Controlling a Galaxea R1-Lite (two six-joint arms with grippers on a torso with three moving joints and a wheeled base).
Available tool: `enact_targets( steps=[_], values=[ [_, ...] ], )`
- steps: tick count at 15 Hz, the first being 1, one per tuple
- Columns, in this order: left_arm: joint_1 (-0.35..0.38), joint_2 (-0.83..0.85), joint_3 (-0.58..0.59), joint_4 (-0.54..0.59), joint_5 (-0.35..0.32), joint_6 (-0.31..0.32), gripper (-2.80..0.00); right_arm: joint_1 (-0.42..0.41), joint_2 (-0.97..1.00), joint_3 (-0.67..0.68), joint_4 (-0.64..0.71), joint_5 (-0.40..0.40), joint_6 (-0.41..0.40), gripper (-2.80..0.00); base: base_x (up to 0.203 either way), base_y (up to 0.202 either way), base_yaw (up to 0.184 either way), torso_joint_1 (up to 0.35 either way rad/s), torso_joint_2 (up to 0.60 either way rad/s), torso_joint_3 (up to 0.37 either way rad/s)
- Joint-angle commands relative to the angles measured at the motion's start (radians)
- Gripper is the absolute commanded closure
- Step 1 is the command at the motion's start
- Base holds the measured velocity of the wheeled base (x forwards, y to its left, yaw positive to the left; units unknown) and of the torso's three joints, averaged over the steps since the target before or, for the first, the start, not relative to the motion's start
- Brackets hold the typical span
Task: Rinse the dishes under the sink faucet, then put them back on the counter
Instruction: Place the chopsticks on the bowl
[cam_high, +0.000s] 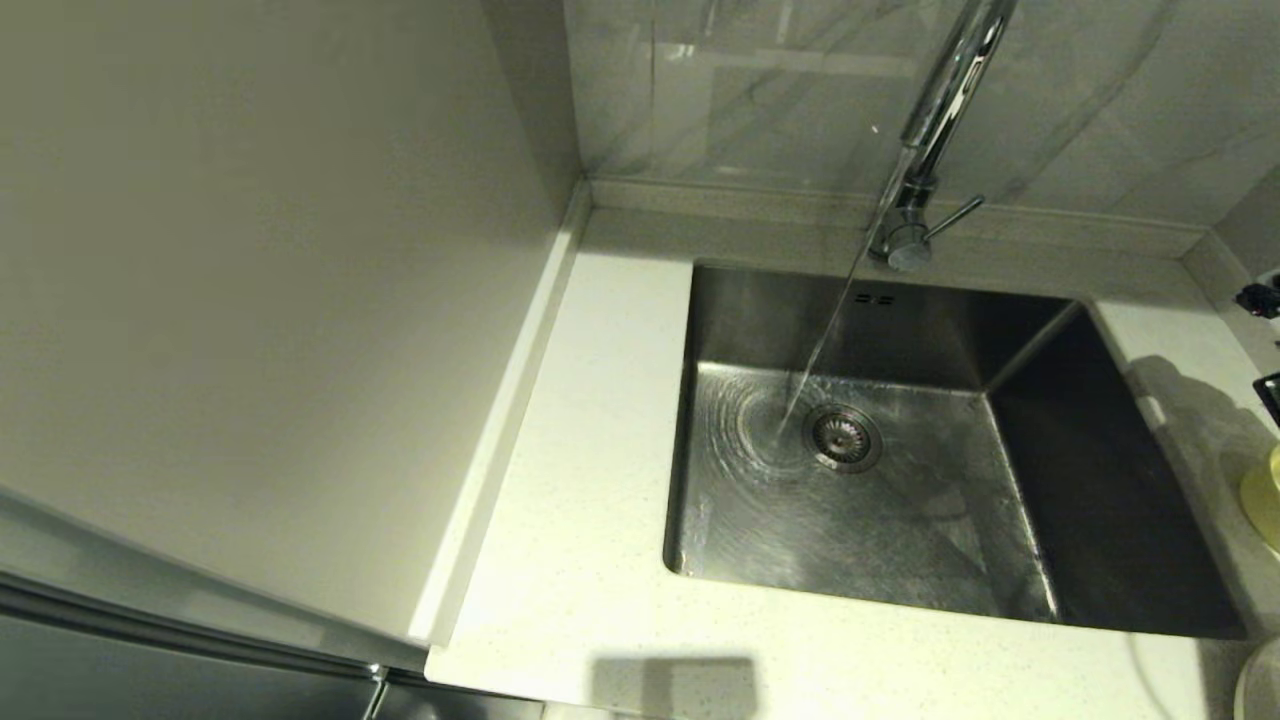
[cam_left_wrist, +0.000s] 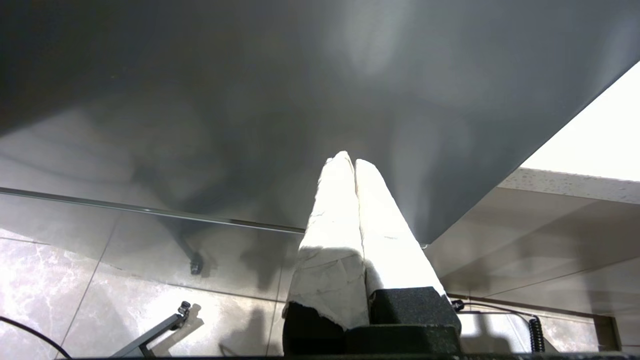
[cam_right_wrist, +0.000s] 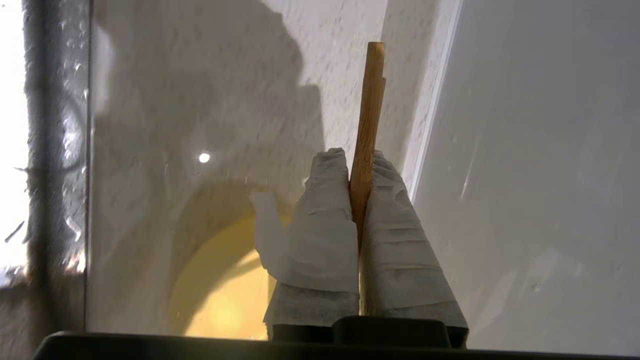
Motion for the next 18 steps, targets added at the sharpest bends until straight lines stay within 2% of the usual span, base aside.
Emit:
enact_targets(
  steps=[1, 18],
  values=[
    [0.0, -0.002, 0.0, 0.0, 0.0, -0.001, 0.0, 0.011, 0.032, -0.023, 0.001, -0.006, -0.005, 0.0, 0.0, 0.0, 0.0, 0.0, 0.0, 0.0],
    [0.0, -0.002, 0.0, 0.0, 0.0, -0.001, 0.0, 0.02, 0.141, -0.153, 0.002, -0.032, -0.003, 0.0, 0.0, 0.0, 0.0, 0.0, 0.0, 0.0]
  ],
)
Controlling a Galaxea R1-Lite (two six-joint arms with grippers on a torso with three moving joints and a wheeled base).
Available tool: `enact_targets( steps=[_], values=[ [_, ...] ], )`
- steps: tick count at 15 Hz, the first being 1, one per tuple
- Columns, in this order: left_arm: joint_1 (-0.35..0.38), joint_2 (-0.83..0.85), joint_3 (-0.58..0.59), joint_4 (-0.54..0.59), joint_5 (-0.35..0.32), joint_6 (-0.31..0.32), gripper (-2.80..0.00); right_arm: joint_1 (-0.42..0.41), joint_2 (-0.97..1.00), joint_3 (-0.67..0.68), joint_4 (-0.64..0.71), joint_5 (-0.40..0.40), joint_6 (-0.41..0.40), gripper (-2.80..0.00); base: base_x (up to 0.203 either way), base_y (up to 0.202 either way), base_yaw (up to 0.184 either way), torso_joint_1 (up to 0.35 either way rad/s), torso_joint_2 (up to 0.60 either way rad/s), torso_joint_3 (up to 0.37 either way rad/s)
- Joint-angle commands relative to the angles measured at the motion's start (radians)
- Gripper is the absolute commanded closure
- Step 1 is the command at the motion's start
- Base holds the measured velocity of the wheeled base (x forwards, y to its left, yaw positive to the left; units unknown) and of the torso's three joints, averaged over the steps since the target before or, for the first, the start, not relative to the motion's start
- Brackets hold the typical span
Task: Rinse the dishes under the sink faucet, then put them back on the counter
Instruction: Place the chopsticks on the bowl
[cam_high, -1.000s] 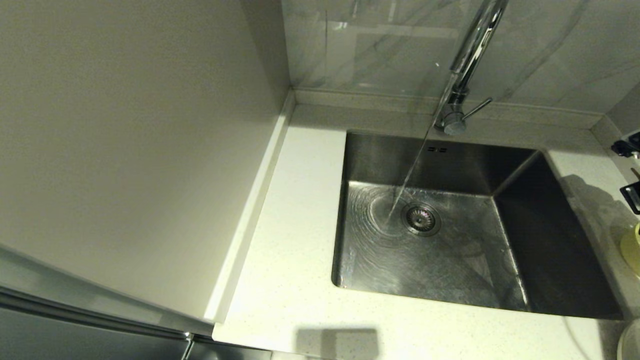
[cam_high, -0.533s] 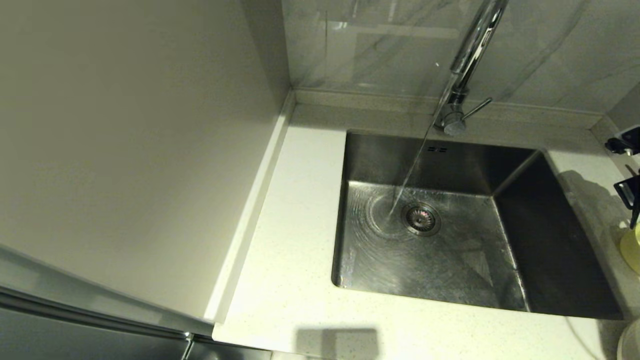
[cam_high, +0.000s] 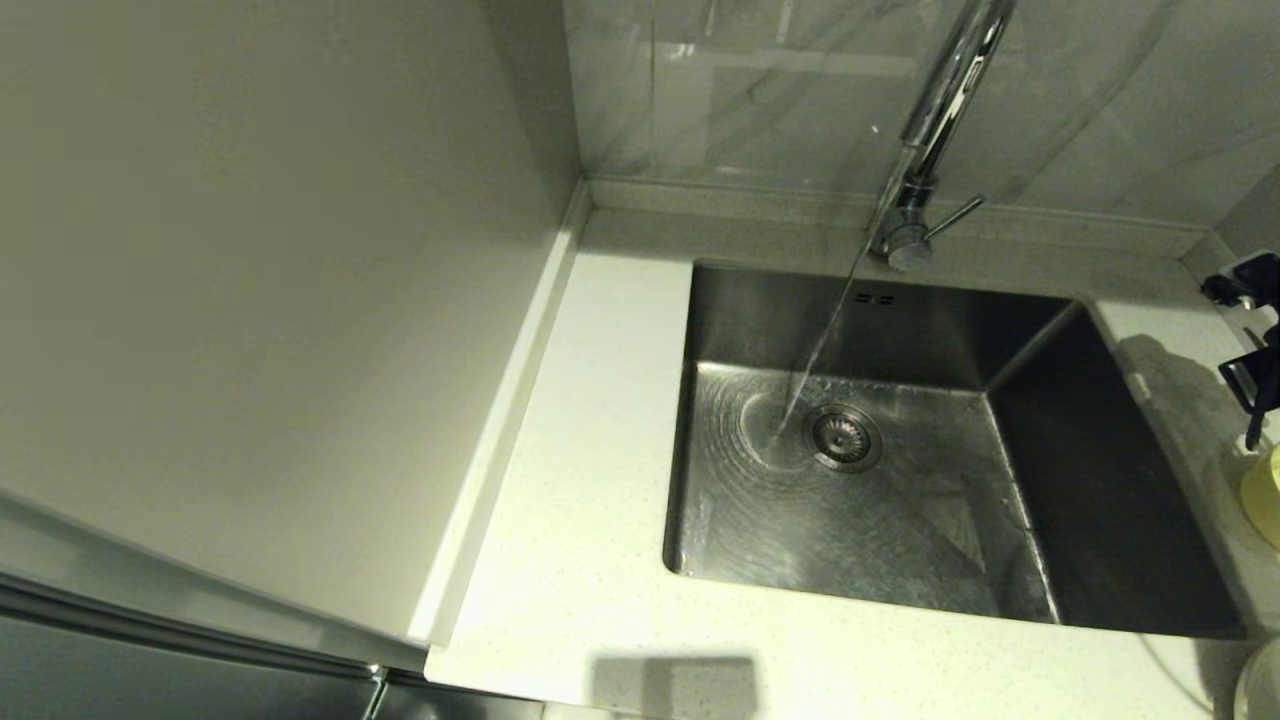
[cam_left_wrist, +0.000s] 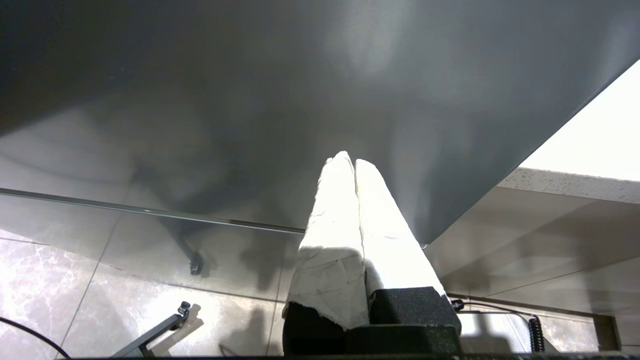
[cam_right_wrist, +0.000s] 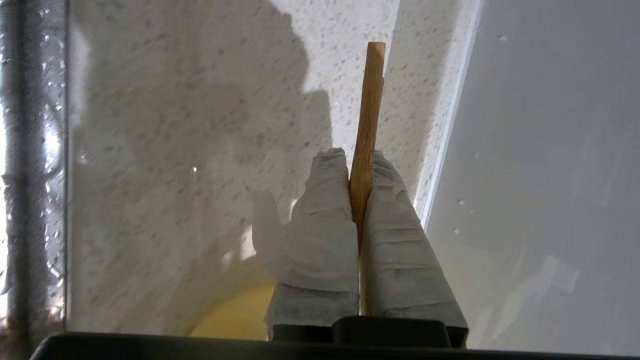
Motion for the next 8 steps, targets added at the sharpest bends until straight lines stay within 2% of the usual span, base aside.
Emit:
enact_targets(
  steps=[1, 7, 8],
  values=[
    [0.0, -0.002, 0.0, 0.0, 0.0, -0.001, 0.0, -0.002, 0.016, -0.014, 0.001, -0.003, -0.004, 0.0, 0.0, 0.0, 0.0, 0.0, 0.0, 0.0],
    [0.0, -0.002, 0.0, 0.0, 0.0, -0.001, 0.0, -0.007, 0.03, -0.02, -0.001, -0.003, -0.004, 0.0, 0.0, 0.0, 0.0, 0.0, 0.0, 0.0],
    [0.0, -0.002, 0.0, 0.0, 0.0, -0.001, 0.0, -0.007, 0.03, -0.02, 0.001, -0.003, -0.004, -1.56, 0.0, 0.0, 0.0, 0.0, 0.0, 0.0]
  ],
)
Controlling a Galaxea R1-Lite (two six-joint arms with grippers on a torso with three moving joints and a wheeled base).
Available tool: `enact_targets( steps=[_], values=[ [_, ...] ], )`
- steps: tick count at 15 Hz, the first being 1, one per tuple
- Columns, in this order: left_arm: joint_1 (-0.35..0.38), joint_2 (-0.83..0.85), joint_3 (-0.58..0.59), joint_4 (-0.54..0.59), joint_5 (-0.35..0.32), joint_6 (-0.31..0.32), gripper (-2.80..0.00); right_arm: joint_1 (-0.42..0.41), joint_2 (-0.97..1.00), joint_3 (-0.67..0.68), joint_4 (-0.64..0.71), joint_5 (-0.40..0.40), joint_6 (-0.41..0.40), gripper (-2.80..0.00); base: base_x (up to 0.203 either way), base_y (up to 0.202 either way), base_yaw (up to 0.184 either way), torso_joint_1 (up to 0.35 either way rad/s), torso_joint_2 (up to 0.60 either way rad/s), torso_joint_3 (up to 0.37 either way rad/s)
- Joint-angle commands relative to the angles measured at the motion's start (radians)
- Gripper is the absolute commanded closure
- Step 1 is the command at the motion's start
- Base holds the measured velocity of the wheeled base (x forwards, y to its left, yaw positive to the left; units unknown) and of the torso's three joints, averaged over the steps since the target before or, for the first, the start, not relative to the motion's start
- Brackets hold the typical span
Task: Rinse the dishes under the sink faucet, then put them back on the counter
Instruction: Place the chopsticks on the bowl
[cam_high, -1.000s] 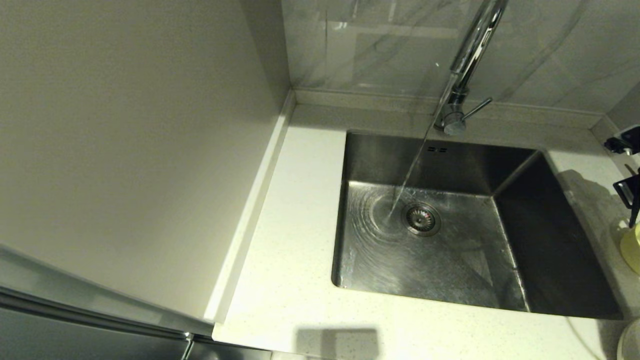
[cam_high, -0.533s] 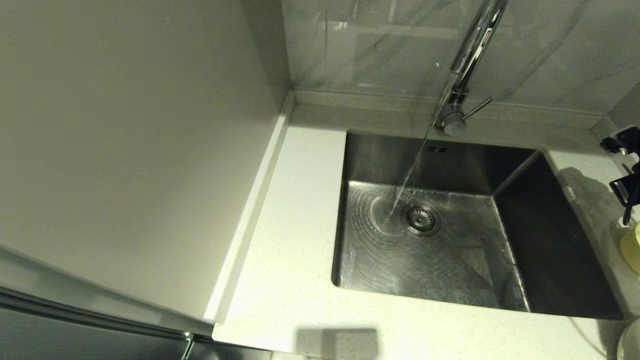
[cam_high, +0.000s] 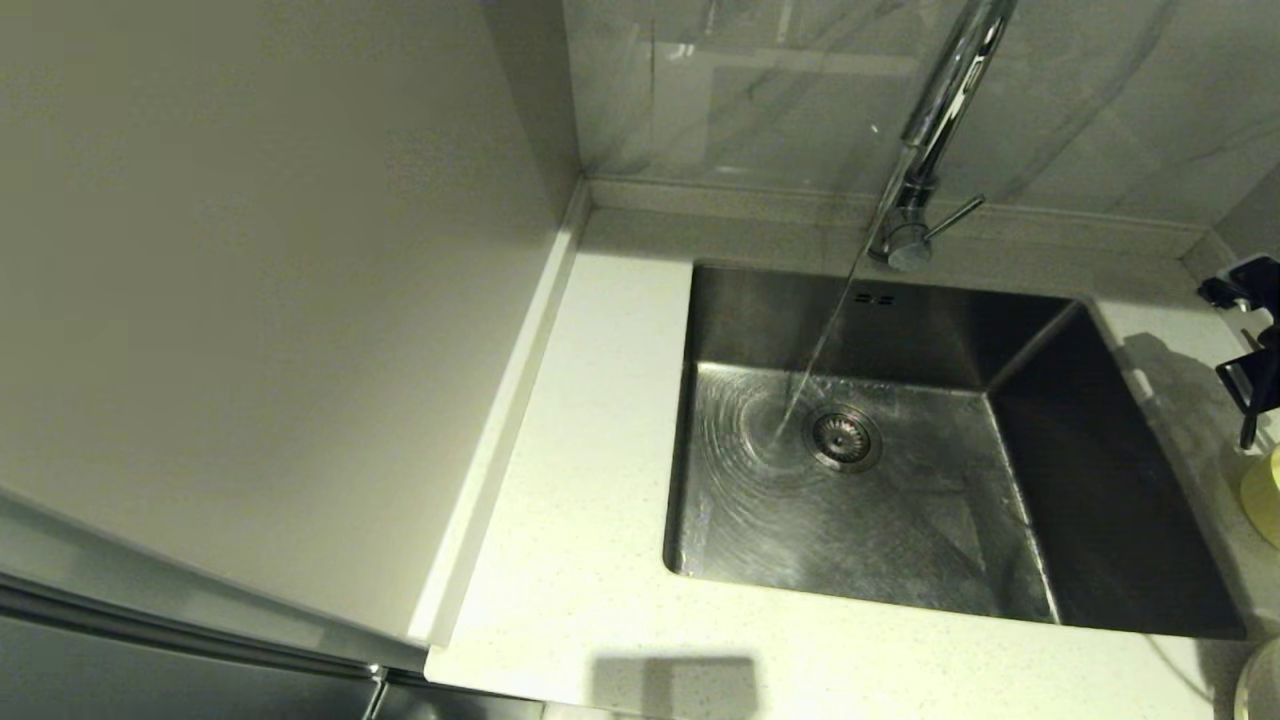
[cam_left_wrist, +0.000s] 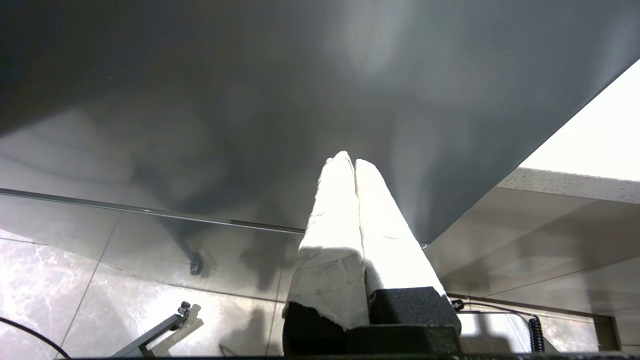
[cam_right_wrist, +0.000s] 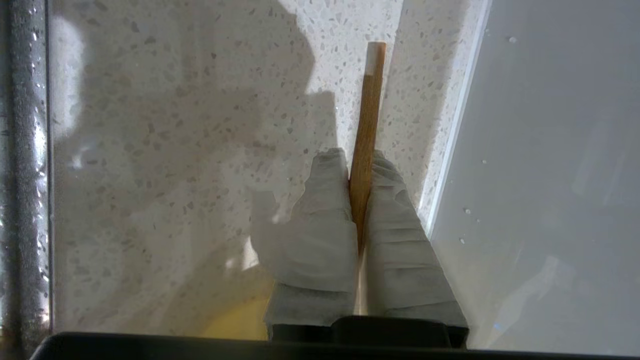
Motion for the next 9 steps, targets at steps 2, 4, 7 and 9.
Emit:
enact_targets(
  steps=[2, 4, 7, 9],
  values=[
    [0.0, -0.002, 0.0, -0.001, 0.0, -0.001, 0.0, 0.0, 0.004, 0.0, -0.001, -0.006, 0.0, -2.8, 0.0, 0.0, 0.0, 0.0, 0.0, 0.0],
    [0.0, -0.002, 0.0, -0.001, 0.0, -0.001, 0.0, 0.0, 0.004, 0.003, 0.001, -0.009, 0.004, -2.8, 0.0, 0.0, 0.0, 0.0, 0.0, 0.0],
    [0.0, -0.002, 0.0, -0.001, 0.0, -0.001, 0.0, 0.0, 0.001, 0.005, 0.001, -0.009, 0.008, -2.8, 0.0, 0.0, 0.0, 0.0, 0.0, 0.0],
    [0.0, -0.002, 0.0, -0.001, 0.0, -0.001, 0.0, 0.0, -0.003, 0.008, 0.001, -0.009, 0.01, -2.8, 0.0, 0.0, 0.0, 0.0, 0.0, 0.0]
  ],
)
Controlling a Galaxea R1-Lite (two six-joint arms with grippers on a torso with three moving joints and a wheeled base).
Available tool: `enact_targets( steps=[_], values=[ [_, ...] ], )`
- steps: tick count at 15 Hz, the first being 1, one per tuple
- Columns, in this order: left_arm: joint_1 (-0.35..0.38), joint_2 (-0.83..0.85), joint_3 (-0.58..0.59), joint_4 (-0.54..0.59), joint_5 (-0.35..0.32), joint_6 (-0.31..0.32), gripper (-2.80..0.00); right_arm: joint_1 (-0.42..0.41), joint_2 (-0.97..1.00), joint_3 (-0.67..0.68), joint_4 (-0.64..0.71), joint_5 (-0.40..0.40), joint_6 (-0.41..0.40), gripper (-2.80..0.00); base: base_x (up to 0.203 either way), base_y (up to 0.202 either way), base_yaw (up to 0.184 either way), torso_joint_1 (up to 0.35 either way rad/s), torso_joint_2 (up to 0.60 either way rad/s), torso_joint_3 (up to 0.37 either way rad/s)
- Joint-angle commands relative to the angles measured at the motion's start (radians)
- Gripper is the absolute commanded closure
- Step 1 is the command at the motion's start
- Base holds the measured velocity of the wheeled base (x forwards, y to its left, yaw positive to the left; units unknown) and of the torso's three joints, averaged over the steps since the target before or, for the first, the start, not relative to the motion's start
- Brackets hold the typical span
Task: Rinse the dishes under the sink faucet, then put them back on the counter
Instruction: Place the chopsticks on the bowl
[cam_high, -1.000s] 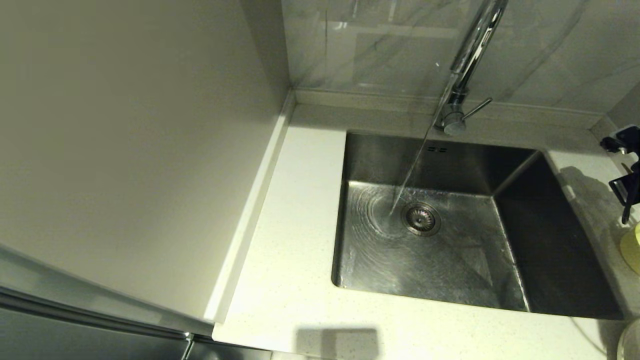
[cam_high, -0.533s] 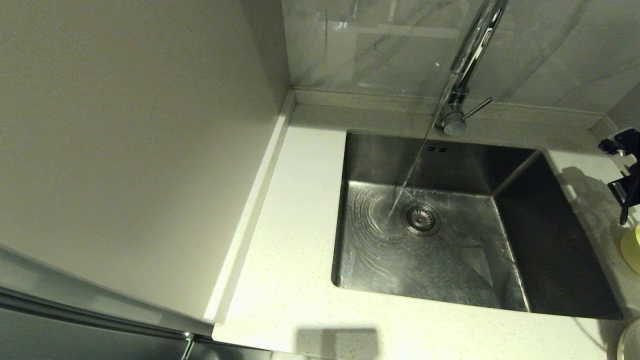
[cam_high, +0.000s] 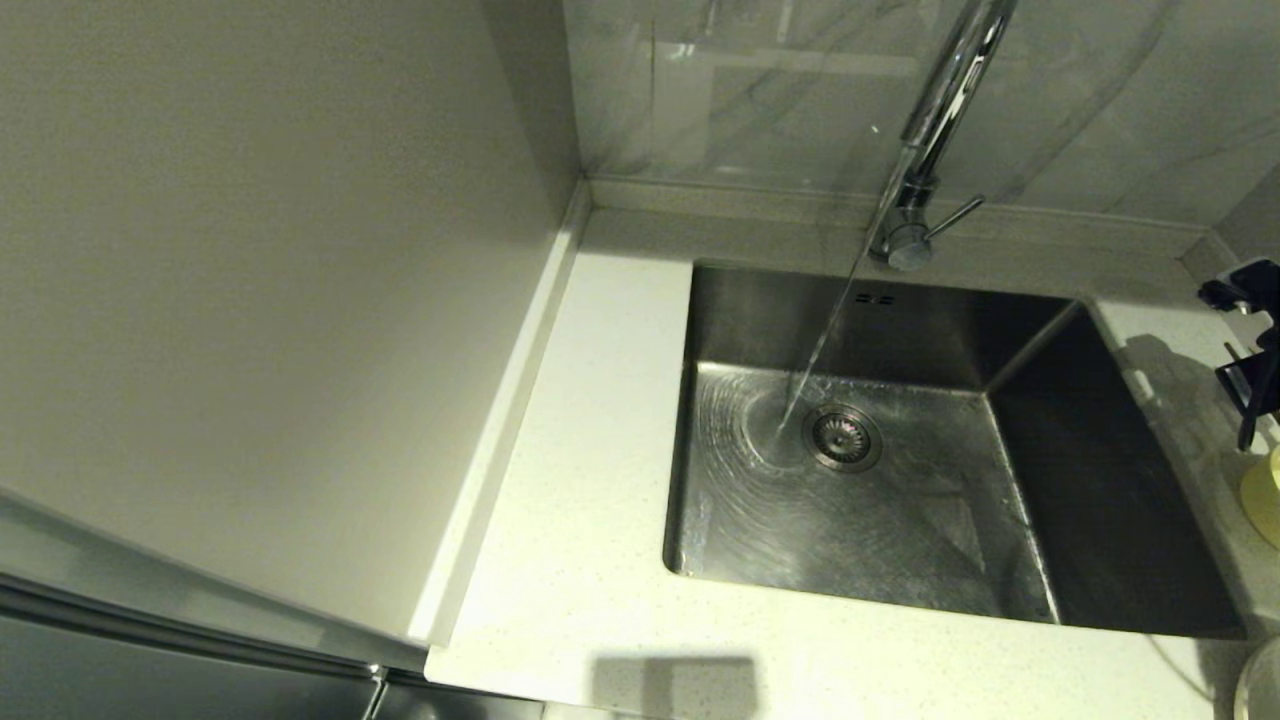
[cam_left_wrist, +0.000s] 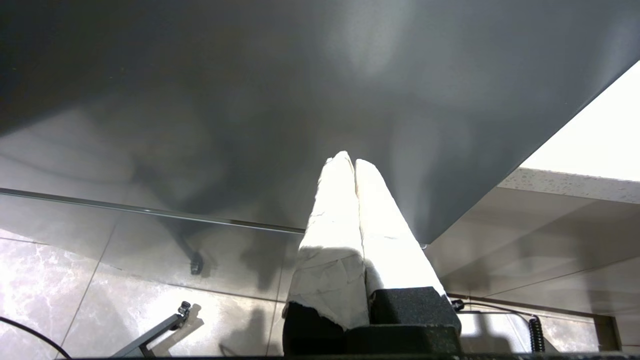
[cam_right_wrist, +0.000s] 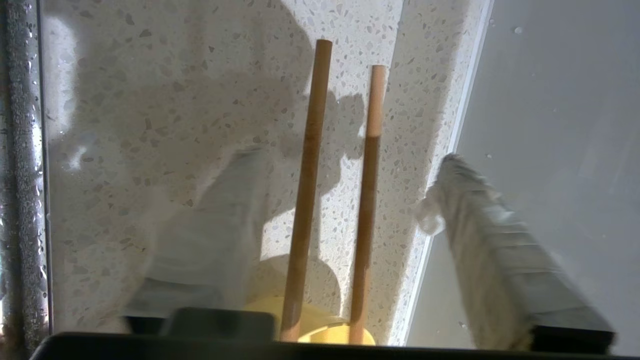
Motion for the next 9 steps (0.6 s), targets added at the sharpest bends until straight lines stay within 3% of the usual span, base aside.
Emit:
enact_targets(
  steps=[1, 9],
  values=[
    [0.0, -0.002, 0.0, 0.0, 0.0, -0.001, 0.0, 0.001, -0.007, 0.002, 0.001, -0.002, -0.003, -2.8, 0.0, 0.0, 0.0, 0.0, 0.0, 0.0],
    [0.0, -0.002, 0.0, 0.0, 0.0, -0.001, 0.0, 0.004, -0.05, 0.017, 0.002, 0.01, -0.001, -2.8, 0.0, 0.0, 0.0, 0.0, 0.0, 0.0]
  ],
)
